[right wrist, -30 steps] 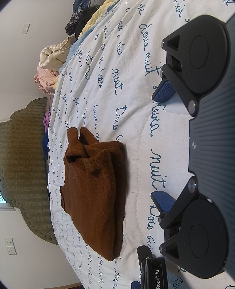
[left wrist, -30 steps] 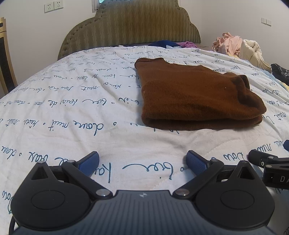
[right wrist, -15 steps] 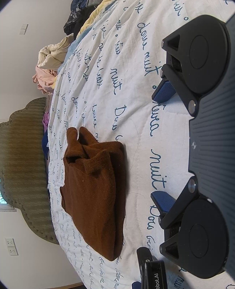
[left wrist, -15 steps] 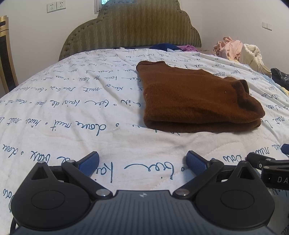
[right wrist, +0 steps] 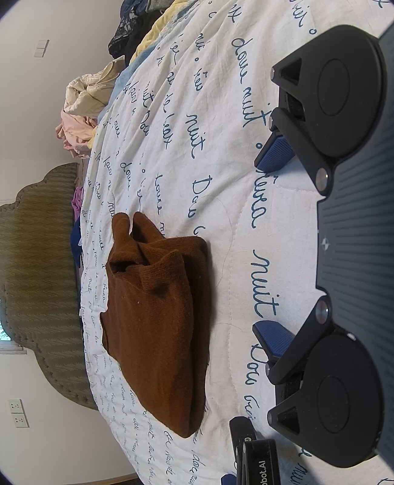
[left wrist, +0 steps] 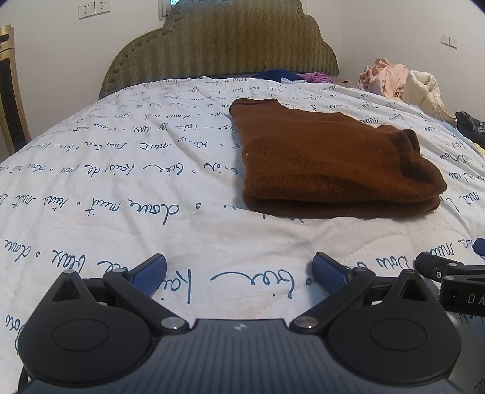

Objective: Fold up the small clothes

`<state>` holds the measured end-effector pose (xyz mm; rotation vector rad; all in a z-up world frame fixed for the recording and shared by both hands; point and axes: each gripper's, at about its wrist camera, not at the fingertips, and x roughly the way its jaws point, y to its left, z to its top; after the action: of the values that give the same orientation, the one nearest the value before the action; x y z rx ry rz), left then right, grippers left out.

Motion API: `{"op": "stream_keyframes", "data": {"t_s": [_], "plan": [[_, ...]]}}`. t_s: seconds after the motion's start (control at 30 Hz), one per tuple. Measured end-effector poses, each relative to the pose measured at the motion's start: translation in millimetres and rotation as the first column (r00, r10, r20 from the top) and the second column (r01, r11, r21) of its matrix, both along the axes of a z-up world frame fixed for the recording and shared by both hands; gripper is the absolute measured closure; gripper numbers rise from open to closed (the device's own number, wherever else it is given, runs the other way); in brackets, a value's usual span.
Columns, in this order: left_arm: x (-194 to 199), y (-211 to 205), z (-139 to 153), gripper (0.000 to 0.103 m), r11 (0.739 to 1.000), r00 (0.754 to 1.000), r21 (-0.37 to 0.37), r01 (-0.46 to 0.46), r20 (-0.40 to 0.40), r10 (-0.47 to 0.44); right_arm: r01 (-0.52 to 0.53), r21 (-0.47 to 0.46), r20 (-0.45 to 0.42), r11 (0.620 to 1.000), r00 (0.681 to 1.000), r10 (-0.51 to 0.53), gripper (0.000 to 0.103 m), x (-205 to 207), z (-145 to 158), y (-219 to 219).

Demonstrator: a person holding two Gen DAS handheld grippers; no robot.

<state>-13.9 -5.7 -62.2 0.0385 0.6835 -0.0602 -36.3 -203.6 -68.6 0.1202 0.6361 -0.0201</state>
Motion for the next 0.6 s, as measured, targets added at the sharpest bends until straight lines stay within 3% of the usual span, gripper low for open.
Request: {"op": "stream_keyframes", "data": {"t_s": [0.6], "plan": [[-1.2,-1.7,0.7,0.000,1.000,1.000,0.026,0.006,-0.001,-0.006,-0.002,0.014,-0.001,1.000,1.000,0.002,0.000,0.1,-0.7,-2.2]]}}
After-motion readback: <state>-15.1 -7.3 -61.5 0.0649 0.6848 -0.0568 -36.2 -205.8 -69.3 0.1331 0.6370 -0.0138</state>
